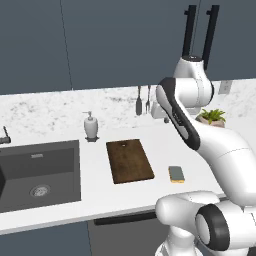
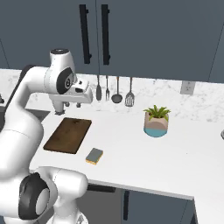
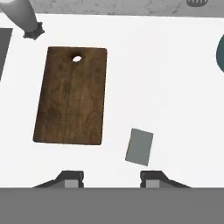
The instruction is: Pick up the sponge from the counter and clean the cutting board by briefly scrubbing or pressing down on the cutting board. Once finished, release the sponge.
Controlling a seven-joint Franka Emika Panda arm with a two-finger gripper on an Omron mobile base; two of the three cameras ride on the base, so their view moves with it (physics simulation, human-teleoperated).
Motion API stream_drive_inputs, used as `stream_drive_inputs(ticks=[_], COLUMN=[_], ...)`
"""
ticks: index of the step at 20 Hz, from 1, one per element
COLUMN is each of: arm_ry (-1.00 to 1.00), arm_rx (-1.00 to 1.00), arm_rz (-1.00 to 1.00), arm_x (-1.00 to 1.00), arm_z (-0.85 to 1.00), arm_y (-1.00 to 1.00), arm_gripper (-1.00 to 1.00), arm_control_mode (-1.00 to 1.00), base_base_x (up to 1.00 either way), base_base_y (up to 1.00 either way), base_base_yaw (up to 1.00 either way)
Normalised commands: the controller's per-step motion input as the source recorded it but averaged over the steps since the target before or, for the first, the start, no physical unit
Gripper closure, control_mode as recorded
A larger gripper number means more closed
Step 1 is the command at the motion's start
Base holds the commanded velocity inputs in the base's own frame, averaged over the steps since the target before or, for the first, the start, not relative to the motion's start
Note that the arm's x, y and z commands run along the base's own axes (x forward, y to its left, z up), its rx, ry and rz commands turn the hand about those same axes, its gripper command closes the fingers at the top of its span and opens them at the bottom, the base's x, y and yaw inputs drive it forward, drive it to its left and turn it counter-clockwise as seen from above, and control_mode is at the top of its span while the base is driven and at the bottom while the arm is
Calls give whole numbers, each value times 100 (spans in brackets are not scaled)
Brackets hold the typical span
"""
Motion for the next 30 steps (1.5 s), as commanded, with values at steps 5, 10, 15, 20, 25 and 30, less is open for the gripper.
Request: stream_drive_inputs(ticks=[5, 10, 15, 20, 25, 30], arm_ry=[1, 27, 16, 10, 12, 6], arm_rx=[0, -2, -1, 0, 0, 0], arm_rz=[0, 0, -4, -5, -2, 0], arm_x=[-29, -50, -20, 0, 19, 36], arm_z=[-16, -63, -73, -60, -57, -42], arm_y=[0, 0, -27, -58, -36, -7], arm_gripper=[-100, -100, -100, -100, -100, -100], arm_control_mode=[-100, -100, -100, -100, -100, -100], base_base_x=[0, 0, 0, 0, 0, 0], base_base_y=[0, 0, 0, 0, 0, 0], base_base_yaw=[0, 0, 0, 0, 0, 0])
